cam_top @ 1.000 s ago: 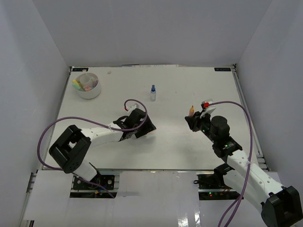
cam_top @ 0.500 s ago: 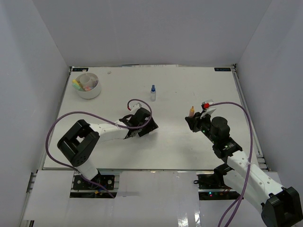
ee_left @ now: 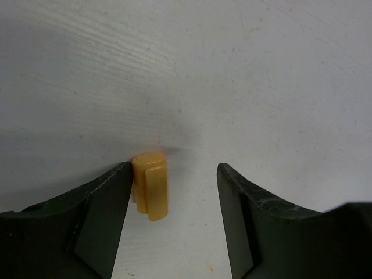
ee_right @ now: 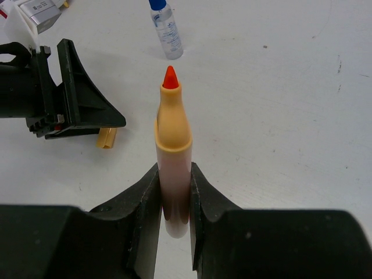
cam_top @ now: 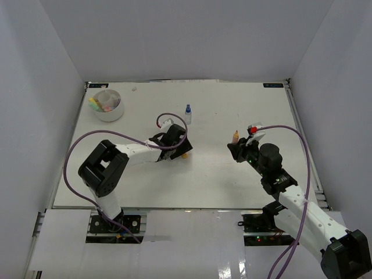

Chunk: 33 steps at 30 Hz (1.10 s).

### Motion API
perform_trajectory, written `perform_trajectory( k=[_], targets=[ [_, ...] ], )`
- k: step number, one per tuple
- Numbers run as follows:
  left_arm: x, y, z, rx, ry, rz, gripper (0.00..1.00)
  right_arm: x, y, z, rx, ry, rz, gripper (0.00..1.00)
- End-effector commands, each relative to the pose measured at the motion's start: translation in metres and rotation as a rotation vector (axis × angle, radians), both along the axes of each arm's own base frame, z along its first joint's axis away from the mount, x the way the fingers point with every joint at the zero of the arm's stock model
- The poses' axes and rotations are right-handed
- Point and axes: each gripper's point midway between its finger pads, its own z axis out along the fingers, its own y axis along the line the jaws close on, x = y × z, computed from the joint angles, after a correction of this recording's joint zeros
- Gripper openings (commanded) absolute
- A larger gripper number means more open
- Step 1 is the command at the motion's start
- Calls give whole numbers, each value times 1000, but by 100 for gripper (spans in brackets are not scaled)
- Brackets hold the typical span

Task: Sort the stationery into containers
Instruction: Move the pen cap to the center of the board, then close the pen cap on the pen.

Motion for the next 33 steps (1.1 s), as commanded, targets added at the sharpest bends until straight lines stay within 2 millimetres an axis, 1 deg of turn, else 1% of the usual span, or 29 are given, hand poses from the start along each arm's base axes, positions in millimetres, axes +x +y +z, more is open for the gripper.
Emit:
perform_trajectory(
  k=[1,3,10,13,15,16,18,20,24,28,33],
  targets=[
    [0,8,-8,77,28,-21,70,5,-2,14,13,-60,-16,8],
    [-1,5,-12,86,42,-45,69,5,-2,15,14,-61,-13,8],
    [-22,18,-33,180,137,-118,62,5,-2,16,15,-64,-10,8],
    [-26,22,-39,218,160,-139,59,5,-1,15,18,-62,-9,8],
    [-23,21,-39,236,153,-158,57,4,-1,16,19,-63,-5,8],
    [-25,22,-42,252,163,-163,57,4,0,15,18,-64,-3,8],
    [-22,19,-42,259,157,-173,56,4,0,17,19,-69,-1,8],
    [-22,16,-46,266,165,-180,55,3,-1,16,18,-70,-1,8],
    [-23,12,-50,279,172,-190,50,3,-1,16,14,-72,-2,8],
    [-27,15,-55,318,179,-198,42,3,-1,16,15,-71,0,8],
    [-30,22,-60,380,178,-215,41,3,0,13,10,-64,6,8]
  ],
)
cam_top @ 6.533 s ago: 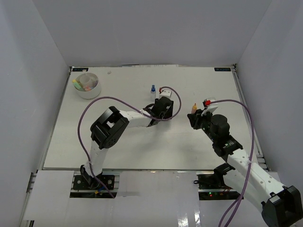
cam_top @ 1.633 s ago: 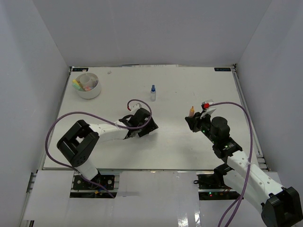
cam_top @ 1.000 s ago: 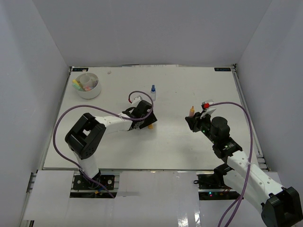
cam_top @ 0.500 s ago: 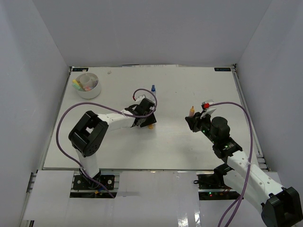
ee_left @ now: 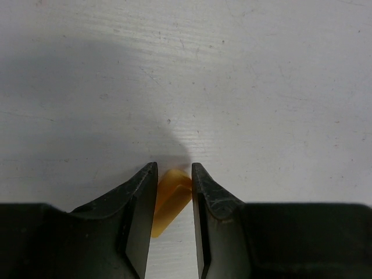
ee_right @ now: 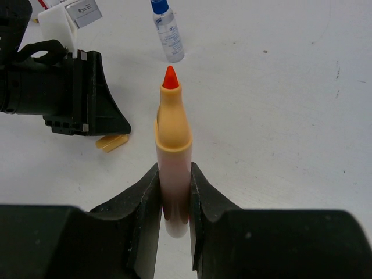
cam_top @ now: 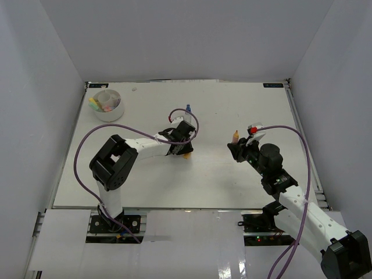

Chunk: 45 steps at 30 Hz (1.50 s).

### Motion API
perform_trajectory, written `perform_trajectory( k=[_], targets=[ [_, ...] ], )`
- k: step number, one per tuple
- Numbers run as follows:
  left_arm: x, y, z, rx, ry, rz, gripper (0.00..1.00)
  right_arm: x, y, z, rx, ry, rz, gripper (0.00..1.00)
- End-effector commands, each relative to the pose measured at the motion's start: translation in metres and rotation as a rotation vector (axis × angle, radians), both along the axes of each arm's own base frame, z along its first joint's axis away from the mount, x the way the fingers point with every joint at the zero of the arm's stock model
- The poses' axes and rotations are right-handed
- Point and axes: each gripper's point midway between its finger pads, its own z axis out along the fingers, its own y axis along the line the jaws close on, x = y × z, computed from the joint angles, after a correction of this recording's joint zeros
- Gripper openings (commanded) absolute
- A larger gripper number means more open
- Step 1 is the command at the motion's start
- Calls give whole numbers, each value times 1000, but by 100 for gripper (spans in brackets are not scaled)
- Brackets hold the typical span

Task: Sort the stationery into containers
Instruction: Close the pen cap on the pen.

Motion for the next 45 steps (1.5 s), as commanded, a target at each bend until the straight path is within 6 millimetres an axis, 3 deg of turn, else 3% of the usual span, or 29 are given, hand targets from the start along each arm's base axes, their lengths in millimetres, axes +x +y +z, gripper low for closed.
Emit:
perform_trajectory(
  k=[1,8,12,17,27,31,39,45],
  targets=[
    [-37,32,-46,184,146,-47,41,3,0,11,15,-50,2,8],
    [-25,33,-25,215,66,-106,55,2,2,11,13,-50,16,8],
    [-12,22,-6,214,-1,-191,62,2,5,10,12,-45,30,8],
    [-7,15,8,233,-60,-329,64,1,6,11,12,-44,39,8],
    [-14,3,6,227,-81,-523,65,0,10,9,8,-26,62,8],
    [-19,0,-2,238,-68,-578,63,-1,10,8,5,-21,68,8],
    [-28,1,-12,255,-49,-601,48,-3,14,5,-11,-16,100,8],
    [-24,-5,10,203,-102,-566,37,-6,19,8,-1,-26,133,8]
  ],
)
